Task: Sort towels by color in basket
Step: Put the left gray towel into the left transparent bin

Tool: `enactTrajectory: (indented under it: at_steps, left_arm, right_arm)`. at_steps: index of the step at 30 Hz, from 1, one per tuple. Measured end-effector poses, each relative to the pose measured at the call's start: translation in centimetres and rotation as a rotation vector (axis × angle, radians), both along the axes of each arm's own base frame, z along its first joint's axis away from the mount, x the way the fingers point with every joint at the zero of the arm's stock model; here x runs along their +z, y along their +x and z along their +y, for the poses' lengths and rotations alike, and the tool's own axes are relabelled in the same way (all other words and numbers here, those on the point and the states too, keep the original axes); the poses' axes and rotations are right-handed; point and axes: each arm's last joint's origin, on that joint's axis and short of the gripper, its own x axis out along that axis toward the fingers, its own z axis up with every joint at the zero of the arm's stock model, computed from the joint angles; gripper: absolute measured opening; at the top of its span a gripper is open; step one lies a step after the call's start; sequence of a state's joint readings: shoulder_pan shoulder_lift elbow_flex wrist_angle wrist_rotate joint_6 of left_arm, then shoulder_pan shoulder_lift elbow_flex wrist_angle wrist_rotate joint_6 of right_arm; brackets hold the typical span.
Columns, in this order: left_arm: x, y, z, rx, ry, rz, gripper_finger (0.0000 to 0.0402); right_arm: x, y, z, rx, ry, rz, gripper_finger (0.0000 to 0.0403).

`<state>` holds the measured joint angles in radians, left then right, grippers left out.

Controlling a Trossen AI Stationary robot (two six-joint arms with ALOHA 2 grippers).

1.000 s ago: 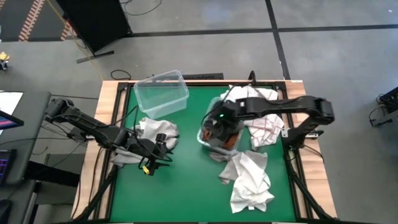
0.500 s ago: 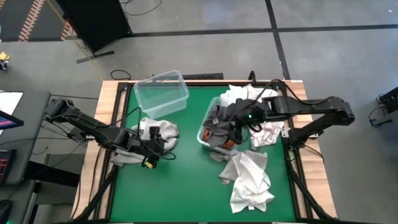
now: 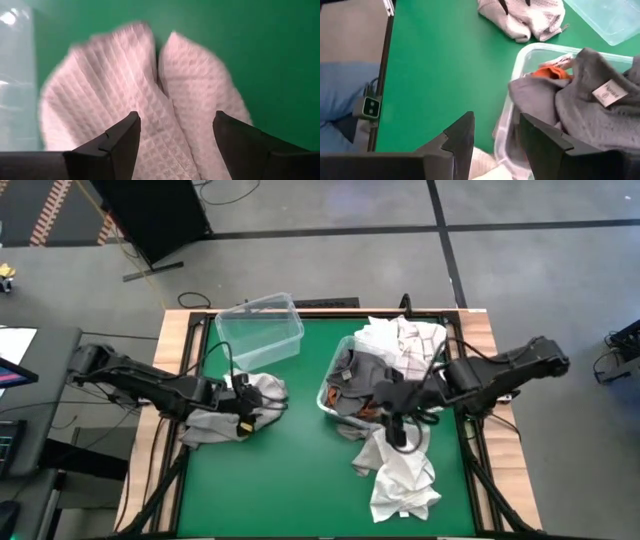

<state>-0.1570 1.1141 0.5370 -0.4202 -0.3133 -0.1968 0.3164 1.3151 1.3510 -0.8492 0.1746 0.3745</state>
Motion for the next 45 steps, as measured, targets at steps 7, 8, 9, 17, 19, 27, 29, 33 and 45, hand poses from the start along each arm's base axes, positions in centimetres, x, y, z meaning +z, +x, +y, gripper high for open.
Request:
enactTrajectory:
  at_steps: [7,8,9,17,19,27,29,33,45]
  left_arm:
    - [-3.5,-1.5,1.8,0.101,-0.103,0.013,0.0302]
    - [-3.9,-1.6,1.9,0.105,-0.121,0.006,0.0313]
    - [-4.2,-1.8,2.0,0.105,-0.138,0.008,0.0322]
    - [-5.6,-2.7,2.5,0.136,-0.162,0.003,0.0287]
    - [-5.6,-2.6,2.5,0.136,-0.164,-0.004,0.0244]
    - [-5.4,-2.2,2.4,0.026,-0.142,-0.026,0.0022]
    - [-5.1,-1.9,2.4,-0.003,-0.122,-0.042,0.0019]
    - [-3.6,-0.8,2.4,-0.053,-0.083,-0.062,0.0017]
    - [8.1,4.0,3.9,-0.157,0.203,-0.275,0.0017]
  right_arm:
    - [-0.1,-1.5,3.4,0.046,-0.054,-0.01,0.0184]
    - [-0.1,-1.7,3.7,0.049,-0.059,-0.015,0.0184]
    - [-0.1,-1.9,4.1,0.049,-0.065,-0.02,0.0184]
    - [-0.2,-3.1,6.7,0.048,-0.137,-0.066,0.0185]
    - [-0.4,-3.3,7.3,0.064,-0.148,-0.066,0.0184]
    - [-2.1,-2.4,9.3,0.073,-0.174,-0.034,0.0185]
    - [-2.7,-2.1,9.9,0.08,-0.182,-0.017,0.0185]
    - [-4.1,-1.5,10.8,0.068,-0.187,0.019,0.0185]
    - [-7.6,-0.9,13.8,0.011,-0.156,0.1,0.0185]
